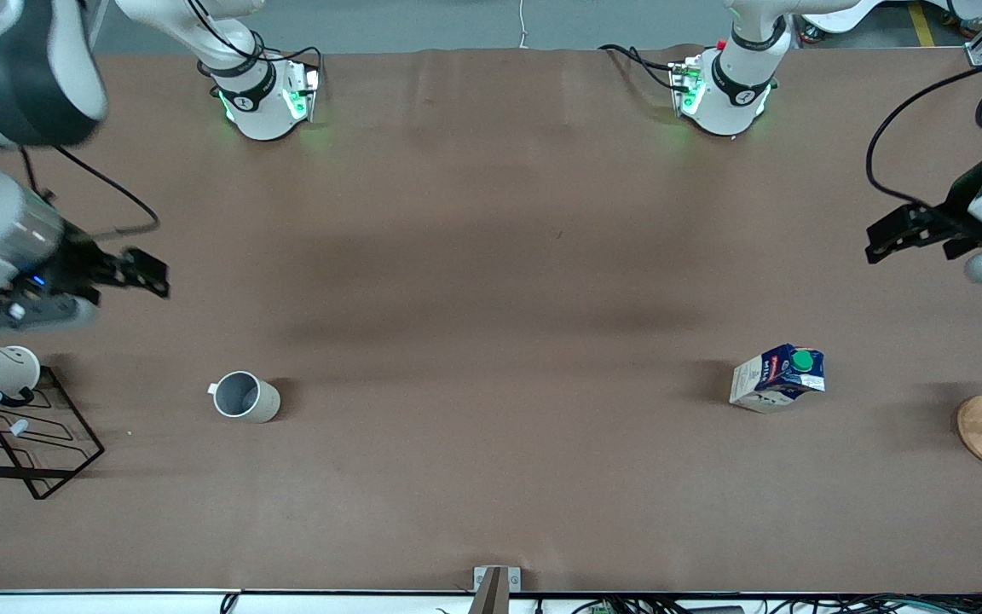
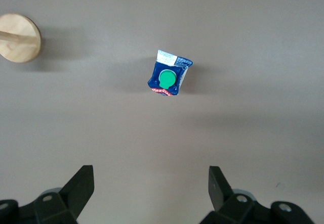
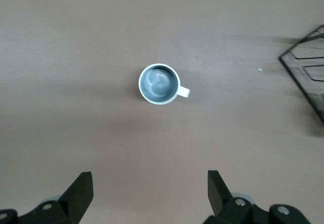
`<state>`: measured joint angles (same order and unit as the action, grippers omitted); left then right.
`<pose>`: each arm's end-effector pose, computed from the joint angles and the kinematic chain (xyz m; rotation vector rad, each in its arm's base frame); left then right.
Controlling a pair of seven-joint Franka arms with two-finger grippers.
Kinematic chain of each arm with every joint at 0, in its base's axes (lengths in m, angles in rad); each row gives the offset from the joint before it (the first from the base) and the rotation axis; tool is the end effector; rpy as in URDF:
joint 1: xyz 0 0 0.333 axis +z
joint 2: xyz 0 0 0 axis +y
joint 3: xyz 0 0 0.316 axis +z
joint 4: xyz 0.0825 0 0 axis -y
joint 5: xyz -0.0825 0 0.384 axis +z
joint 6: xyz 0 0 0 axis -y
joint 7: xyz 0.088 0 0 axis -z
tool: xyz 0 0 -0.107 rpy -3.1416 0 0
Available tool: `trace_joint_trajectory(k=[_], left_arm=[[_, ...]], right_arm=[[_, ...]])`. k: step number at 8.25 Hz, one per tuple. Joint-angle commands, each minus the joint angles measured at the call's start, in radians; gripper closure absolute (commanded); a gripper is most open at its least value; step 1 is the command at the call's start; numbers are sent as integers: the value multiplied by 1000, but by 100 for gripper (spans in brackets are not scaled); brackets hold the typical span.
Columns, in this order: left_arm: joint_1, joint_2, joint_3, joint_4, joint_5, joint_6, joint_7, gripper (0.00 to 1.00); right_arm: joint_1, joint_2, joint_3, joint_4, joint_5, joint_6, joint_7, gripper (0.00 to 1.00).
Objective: Place milk next to cup
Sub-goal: 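Move the left gripper to the milk while the right gripper reaches the mug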
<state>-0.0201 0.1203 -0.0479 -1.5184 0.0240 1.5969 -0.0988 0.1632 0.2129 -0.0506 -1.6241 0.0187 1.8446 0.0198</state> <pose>0.5909 -0.0361 0.5826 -3.1190 -0.0466 0.0624 0.6239 0.0745 0.4968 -3.1306 -0.1394 -0.0116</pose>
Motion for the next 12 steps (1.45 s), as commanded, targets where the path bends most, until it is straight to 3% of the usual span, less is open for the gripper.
trace_joint_trajectory(k=[1,3,5,7,11,12], left_arm=[[11,103,-6,20,-3,58,14,0],[11,169,-6,12,2,138,72,0],[29,209,-6,-53,4,278,161,0],[17,264,-9,-98,10,388,188,0],[17,285,-10,-189,22,518,235,0],[17,298,-12,-189,22,535,235,0]], right_arm=[[36,112,-6,-34,0,165,60,0],[44,222,-6,-34,1,279,119,0],[38,301,-5,-36,4,349,127,0],[39,351,-5,-36,30,407,158,0],[42,376,-3,-74,33,438,161,1],[41,381,-3,-74,76,438,161,23]])
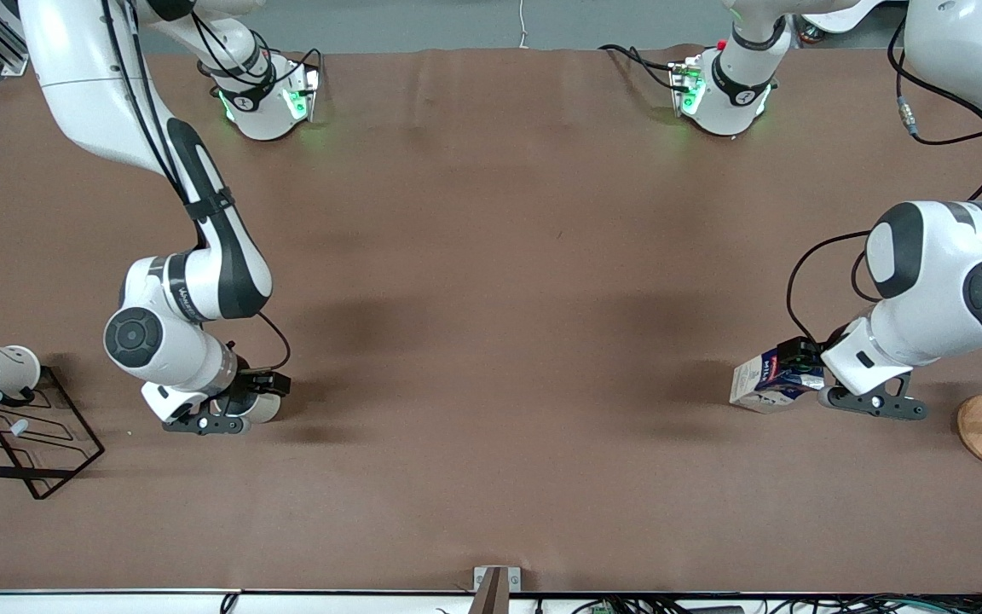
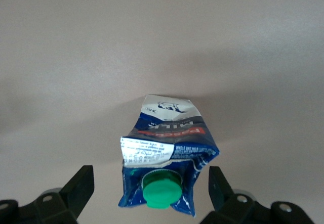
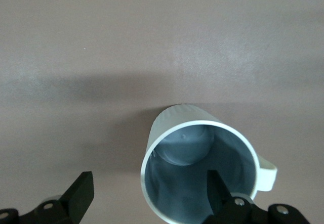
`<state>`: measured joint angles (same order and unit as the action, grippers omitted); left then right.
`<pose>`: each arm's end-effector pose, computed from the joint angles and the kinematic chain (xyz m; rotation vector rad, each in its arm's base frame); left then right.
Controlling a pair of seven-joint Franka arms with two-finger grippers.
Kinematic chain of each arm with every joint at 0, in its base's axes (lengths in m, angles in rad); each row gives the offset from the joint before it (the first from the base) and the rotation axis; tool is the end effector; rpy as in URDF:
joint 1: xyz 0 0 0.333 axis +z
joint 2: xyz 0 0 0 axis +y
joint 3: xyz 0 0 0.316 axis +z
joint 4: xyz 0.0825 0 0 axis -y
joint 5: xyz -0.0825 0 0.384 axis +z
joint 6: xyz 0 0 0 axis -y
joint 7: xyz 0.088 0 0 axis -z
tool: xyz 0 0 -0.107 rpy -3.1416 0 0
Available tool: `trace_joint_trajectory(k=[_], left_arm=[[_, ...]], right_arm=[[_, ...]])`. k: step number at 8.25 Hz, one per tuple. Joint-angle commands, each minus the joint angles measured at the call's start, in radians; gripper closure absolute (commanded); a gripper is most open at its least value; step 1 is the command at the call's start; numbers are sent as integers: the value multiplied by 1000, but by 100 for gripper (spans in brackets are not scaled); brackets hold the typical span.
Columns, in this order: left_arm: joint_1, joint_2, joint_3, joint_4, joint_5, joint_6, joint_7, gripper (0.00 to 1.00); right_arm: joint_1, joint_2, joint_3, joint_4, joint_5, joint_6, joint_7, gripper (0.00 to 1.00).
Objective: Place milk next to cup
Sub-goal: 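Close the left gripper on the milk while the right gripper grips the mug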
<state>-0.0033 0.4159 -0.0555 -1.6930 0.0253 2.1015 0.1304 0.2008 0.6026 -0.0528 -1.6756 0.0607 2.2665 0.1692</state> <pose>0.6615 -0.0341 0.3555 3.1254 -0.3095 -0.0105 0.6711 0.1056 0.2522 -3.1260 0.0801 0.0203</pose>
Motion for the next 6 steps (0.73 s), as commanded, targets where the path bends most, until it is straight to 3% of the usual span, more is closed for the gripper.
trace_joint_trajectory(k=[1,2,3,4,6], left_arm=[[0,15,-4,-17,21,38,6,0],[-3,21,-4,-29,21,64,6,0],[-3,23,-4,-34,19,77,6,6],[-3,24,-4,-34,19,78,6,20],[-3,24,-6,-33,15,78,5,44]], right_arm=[[5,-9,-2,-22,59,16,12,49],[2,-9,-1,-22,60,16,12,74],[-1,-9,-1,-21,61,16,6,93],[-3,-9,-2,-18,61,16,7,100],[-1,-9,-2,-12,61,15,6,100]])
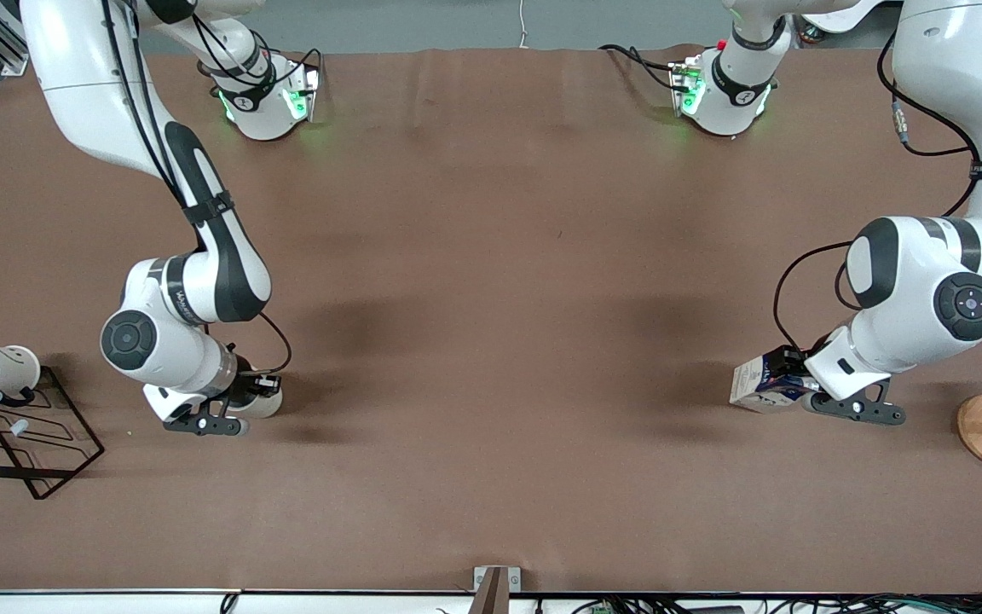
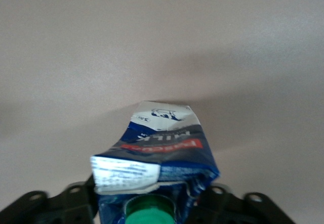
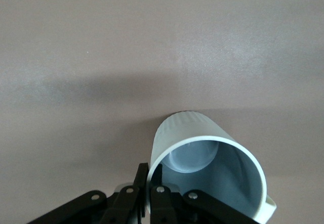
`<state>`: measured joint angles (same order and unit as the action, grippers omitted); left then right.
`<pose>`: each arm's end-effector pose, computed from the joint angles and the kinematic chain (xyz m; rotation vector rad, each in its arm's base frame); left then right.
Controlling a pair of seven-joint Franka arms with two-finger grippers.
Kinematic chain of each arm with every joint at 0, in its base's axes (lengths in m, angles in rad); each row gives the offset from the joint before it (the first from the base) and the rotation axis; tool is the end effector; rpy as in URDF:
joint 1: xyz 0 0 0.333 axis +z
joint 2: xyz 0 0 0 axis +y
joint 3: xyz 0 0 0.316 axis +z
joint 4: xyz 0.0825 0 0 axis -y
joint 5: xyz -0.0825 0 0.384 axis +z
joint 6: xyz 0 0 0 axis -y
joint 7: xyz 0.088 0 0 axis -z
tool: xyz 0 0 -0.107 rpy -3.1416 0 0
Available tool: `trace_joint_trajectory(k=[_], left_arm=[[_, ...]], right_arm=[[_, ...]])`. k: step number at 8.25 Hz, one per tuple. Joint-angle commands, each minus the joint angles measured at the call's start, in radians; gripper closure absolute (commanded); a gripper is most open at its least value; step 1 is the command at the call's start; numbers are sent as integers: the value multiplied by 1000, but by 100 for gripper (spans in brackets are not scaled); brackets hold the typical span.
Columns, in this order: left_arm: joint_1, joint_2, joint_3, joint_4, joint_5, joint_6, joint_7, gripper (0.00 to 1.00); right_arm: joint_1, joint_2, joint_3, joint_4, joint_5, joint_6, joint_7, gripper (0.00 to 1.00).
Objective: Place milk next to cup
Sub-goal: 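Lift the white mug with the right gripper and carry it toward the center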
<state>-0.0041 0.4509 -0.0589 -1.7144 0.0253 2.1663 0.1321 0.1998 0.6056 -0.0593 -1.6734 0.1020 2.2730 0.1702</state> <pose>0.6634 -0.0371 0.3283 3.1208 -0.3184 0.0032 0.6728 0.1022 0.2518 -3.0960 0.1322 0.0171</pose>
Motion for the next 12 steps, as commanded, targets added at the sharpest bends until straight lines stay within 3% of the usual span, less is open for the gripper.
trace_joint_trajectory(k=[1,4,8,10,12], left_arm=[[-1,-11,-6,-11,15,14,3,47],[1,-23,-6,-2,8,9,1,51],[1,-37,-7,30,2,3,-26,51],[-2,-43,-9,42,-14,-12,-51,51],[-8,-48,-30,116,-15,-110,-107,51]], right_arm=[[0,-16,4,-12,19,5,5,100],[67,-99,4,0,18,-56,12,100],[343,-109,1,62,2,-86,175,100],[471,-54,-5,93,-1,21,186,100],[542,58,-8,182,-117,20,259,100]])
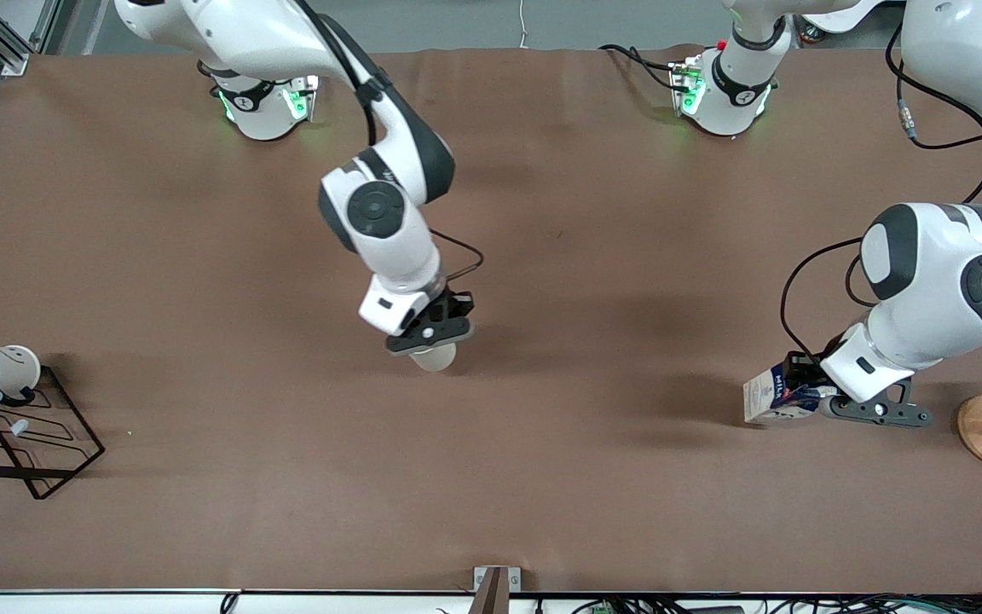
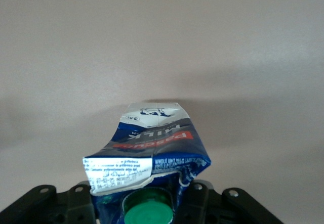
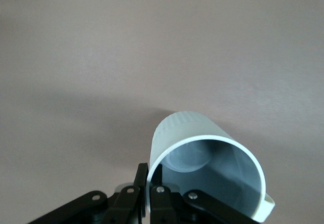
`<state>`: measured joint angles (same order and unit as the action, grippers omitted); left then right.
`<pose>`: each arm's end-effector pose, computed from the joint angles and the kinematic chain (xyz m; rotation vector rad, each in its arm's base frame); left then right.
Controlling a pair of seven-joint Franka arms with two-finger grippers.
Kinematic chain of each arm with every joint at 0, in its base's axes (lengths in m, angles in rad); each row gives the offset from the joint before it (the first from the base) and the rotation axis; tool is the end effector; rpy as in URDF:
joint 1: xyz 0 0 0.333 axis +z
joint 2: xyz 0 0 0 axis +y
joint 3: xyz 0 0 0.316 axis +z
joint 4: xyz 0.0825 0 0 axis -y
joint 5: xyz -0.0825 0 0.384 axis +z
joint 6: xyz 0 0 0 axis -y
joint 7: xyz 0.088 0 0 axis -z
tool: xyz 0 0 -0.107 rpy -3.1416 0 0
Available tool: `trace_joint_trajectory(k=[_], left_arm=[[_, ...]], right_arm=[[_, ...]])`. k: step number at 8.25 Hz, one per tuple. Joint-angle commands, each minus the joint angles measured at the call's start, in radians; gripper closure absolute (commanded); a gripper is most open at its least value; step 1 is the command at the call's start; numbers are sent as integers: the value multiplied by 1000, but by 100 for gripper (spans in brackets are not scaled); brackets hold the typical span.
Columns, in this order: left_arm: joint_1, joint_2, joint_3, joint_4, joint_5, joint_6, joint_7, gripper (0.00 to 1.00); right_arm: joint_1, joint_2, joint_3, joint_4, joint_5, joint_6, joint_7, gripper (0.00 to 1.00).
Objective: Place milk next to cup
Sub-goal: 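Lift the white mug with the right gripper and carry it toward the center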
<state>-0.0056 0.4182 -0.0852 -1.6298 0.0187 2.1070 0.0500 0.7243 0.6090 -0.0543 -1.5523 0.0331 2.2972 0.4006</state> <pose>0.6747 -0.0538 0.3844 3.1132 -0.2206 0.0939 0.5562 0.4494 0.3061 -3.0437 -0.3994 -0.1842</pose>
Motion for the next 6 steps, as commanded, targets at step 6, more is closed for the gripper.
trace_joint_trajectory(k=[6], left_arm=[[-24,-45,-115,70,3,-128,-243,51]], right_arm=[[57,126,-16,106,-82,5,66,97]])
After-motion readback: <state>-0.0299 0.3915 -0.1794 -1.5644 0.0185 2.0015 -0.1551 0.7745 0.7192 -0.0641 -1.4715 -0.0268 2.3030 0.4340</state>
